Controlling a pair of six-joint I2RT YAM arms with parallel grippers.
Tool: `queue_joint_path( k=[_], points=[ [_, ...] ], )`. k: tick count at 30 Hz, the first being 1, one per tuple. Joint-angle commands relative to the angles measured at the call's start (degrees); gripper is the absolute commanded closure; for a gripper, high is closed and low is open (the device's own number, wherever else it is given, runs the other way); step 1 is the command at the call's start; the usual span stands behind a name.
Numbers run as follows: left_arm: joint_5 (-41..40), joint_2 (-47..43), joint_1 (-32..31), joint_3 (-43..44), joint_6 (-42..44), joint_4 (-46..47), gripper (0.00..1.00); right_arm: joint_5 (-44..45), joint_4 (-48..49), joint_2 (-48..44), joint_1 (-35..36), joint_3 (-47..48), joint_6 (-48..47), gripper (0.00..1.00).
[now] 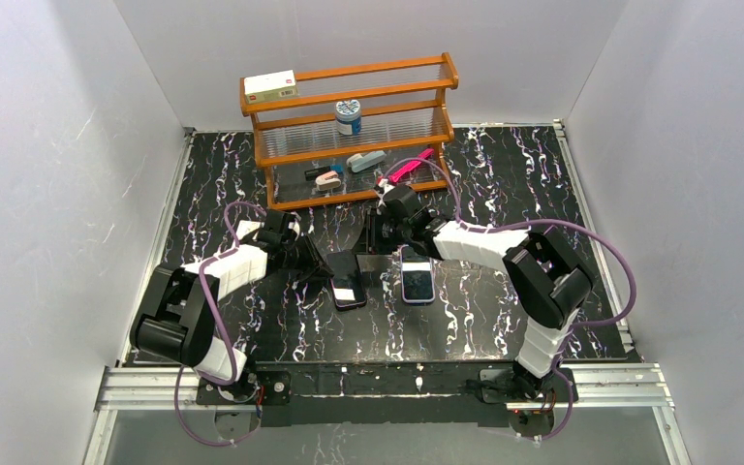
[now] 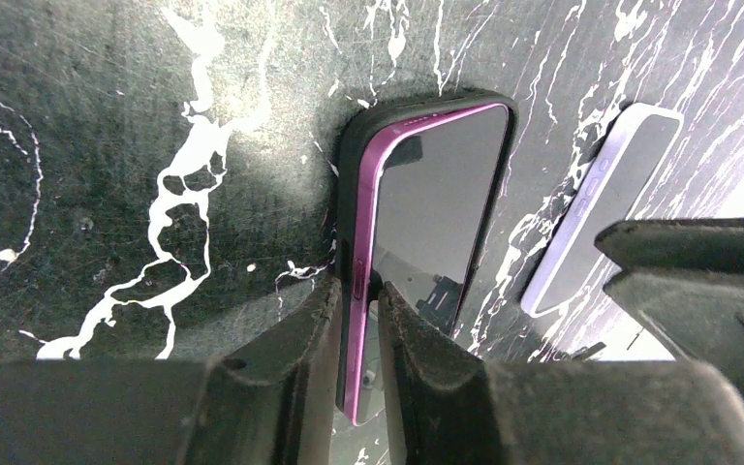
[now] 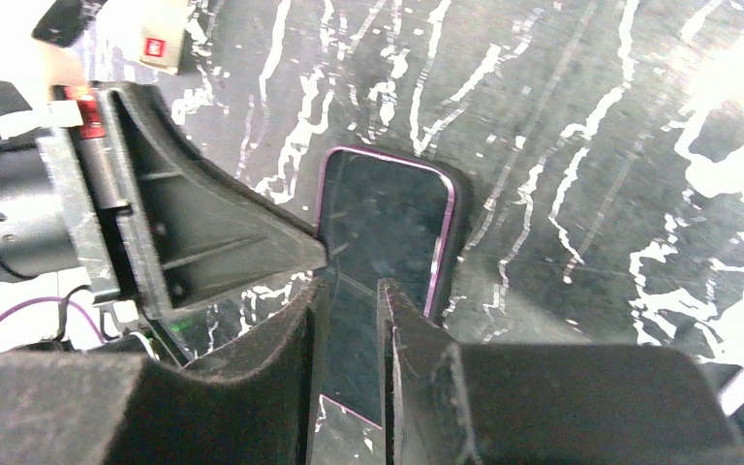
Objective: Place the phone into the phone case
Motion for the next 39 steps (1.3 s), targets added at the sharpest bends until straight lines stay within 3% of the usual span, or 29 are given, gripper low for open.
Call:
queue_joint_path(
  k=[1,12,17,25,29,34,39],
  points=[
    [0.5,-1.1,-0.2,0.7,0.4,-1.3,0.83,0.4,0.1,1.2,-0.5,-0.9,-1.1,0.65],
    [4.9,1.4,-0.2,-0.1,-1.0,2.4,0.94,-3.2,1.3,6.8,-0.5,-1.4,0.0,0.62],
    [5.6,3.2,-1.1,-0.8,-2.5,4.2,1.00,-8.9,7.1,8.0,-0.5,-3.4,2.4,0.64],
    [6.8,4.0,-3.2,-1.8,-5.1,7.9,1.00,-14.9,15.6,8.0,-1.3,-6.0,6.8,0.67],
    [6.4,2.8,-3.1,-2.1,-5.6,6.4,0.93,-16.3,20.2,6.7,-3.1,-9.5,9.0,0.61],
    [5.1,2.1,-2.6,-1.0,-4.0,1.8,0.84,-14.2,14.8,5.0,-4.0,-9.2,7.4,0.51],
    [4.3,1.8,-2.1,-0.9,-3.3,0.6,0.81,-11.1,10.6,3.4,-3.9,-9.8,6.4,0.46]
  ],
)
